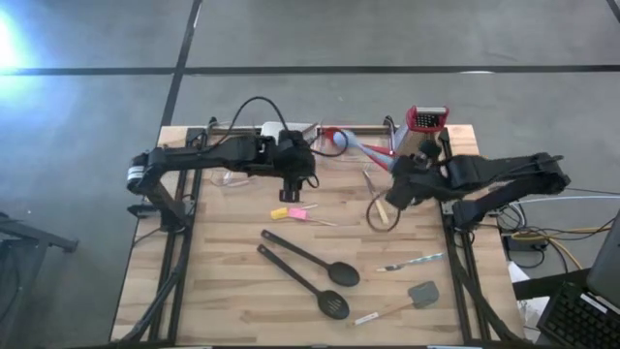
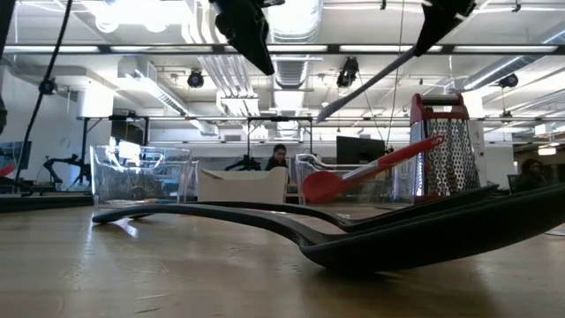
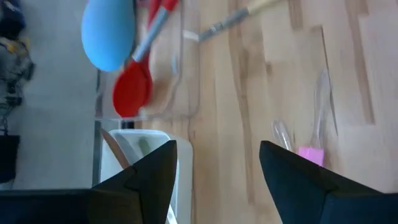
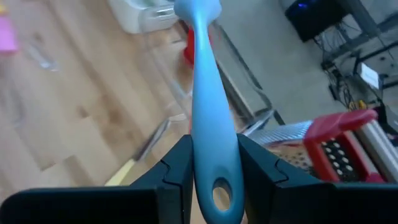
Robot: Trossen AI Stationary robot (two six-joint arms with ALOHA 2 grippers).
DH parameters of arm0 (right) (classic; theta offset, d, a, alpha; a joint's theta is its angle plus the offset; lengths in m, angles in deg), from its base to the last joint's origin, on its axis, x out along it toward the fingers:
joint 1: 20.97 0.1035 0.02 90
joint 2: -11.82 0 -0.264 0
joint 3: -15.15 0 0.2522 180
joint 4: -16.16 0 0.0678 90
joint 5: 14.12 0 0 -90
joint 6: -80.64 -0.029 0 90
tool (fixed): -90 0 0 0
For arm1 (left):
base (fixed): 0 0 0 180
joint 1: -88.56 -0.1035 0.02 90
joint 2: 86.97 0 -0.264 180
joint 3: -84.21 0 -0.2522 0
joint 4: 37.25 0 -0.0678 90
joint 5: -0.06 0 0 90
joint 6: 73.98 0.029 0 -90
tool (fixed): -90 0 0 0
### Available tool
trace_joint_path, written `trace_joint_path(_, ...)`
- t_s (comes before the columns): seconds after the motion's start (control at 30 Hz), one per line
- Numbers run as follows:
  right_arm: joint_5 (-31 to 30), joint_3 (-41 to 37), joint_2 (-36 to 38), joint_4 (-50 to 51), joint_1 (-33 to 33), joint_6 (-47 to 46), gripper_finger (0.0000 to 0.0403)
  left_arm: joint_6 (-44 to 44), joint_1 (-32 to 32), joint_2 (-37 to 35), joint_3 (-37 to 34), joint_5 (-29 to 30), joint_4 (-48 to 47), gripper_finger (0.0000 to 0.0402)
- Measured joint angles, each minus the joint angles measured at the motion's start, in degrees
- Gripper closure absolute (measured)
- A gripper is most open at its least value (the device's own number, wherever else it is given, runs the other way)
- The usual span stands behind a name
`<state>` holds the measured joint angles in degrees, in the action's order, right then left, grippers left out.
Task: Pick & Place Kitchen Items
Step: Put the gray serving spoon into the right transparent bin
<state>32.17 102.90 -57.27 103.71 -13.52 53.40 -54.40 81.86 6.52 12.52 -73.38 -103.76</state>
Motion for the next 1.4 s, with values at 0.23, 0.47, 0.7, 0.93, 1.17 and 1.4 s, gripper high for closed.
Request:
trace_joint_path(0.23, 10.0, -5.6, 4.5, -13.6, -11.2, 16.2, 0.032, -1.6, -0.1, -5.1, -8.0, 0.0, 11.0, 0.0168)
trace_joint_path(0.47, 21.1, -12.9, 8.8, -19.1, -23.9, 23.6, 0.032, -2.7, -0.1, -11.2, -16.1, 0.0, 20.3, 0.0168)
trace_joint_path(0.7, 31.4, -19.8, 10.2, -29.7, -32.5, 30.7, 0.032, -2.3, -0.1, -15.9, -22.7, 0.0, 30.3, 0.0168)
trace_joint_path(0.93, 35.6, -21.3, 5.7, -32.4, -39.4, 34.6, 0.032, -2.3, -0.1, -17.0, -24.6, 0.0, 32.7, 0.0168)
trace_joint_path(1.17, 39.6, -20.7, -0.7, -35.6, -43.2, 37.2, 0.032, -2.8, -0.1, -17.0, -24.6, 0.0, 32.6, 0.0168)
trace_joint_path(1.4, 39.9, -20.5, -5.9, -35.3, -44.3, 37.1, 0.032, -2.9, -0.1, -17.0, -24.6, 0.0, 32.6, 0.0168)
